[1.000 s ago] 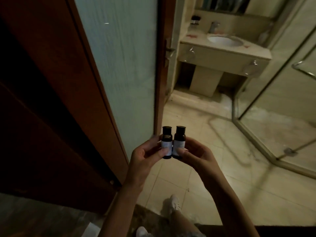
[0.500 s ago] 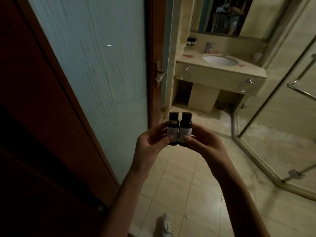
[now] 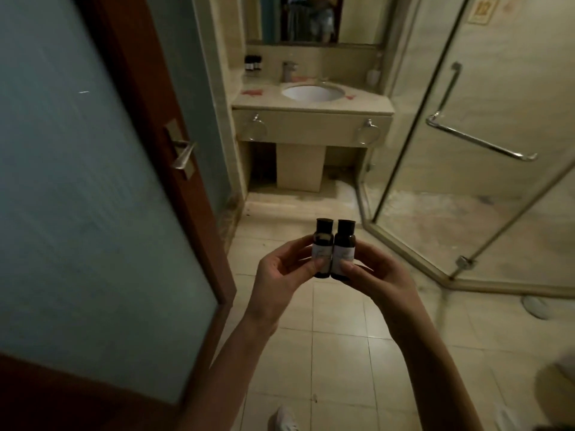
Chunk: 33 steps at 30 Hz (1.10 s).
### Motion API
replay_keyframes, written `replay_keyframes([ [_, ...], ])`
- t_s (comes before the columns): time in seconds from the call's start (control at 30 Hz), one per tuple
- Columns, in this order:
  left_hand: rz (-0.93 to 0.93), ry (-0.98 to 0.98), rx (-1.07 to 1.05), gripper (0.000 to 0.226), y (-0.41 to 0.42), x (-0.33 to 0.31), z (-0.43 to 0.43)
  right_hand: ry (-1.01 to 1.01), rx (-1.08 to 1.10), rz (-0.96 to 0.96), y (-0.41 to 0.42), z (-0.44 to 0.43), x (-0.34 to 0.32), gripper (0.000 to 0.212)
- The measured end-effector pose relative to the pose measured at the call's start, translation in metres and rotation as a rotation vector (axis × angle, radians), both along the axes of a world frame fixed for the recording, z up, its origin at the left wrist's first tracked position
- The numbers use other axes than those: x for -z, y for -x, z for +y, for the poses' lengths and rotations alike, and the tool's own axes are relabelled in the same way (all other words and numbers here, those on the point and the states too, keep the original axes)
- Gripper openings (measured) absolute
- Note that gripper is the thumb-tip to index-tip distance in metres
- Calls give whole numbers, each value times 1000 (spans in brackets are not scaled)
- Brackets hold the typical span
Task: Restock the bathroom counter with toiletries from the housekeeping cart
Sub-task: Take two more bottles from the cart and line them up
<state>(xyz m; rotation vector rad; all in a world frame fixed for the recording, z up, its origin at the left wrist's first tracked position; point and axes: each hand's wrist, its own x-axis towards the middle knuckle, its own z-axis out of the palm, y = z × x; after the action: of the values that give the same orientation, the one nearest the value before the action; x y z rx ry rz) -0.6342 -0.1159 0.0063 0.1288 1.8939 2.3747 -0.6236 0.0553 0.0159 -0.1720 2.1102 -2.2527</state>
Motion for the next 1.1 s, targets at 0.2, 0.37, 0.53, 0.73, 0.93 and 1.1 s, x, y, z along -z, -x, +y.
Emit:
replay_keyframes([
  [0.2, -26, 29, 31, 47, 42, 7, 4, -10, 34, -38, 40, 5, 15, 39],
  [0.37, -71, 32, -10, 41, 66, 18, -4, 4, 14, -86, 70, -3, 24, 34],
  [0.53, -130, 2, -85, 43, 96, 24, -29, -18, -51, -155, 116, -29, 32, 37],
  [0.73, -184, -14, -199, 44, 162, 37, -74, -62, -139, -216, 191, -79, 44, 35],
  [0.93, -176, -19, -227, 44, 263, 40, -126, -131, -193, -211, 297, -129, 40, 35],
  [1.1, -182, -30, -233, 44, 344, 35, -159, -186, -218, -203, 379, -162, 28, 28],
])
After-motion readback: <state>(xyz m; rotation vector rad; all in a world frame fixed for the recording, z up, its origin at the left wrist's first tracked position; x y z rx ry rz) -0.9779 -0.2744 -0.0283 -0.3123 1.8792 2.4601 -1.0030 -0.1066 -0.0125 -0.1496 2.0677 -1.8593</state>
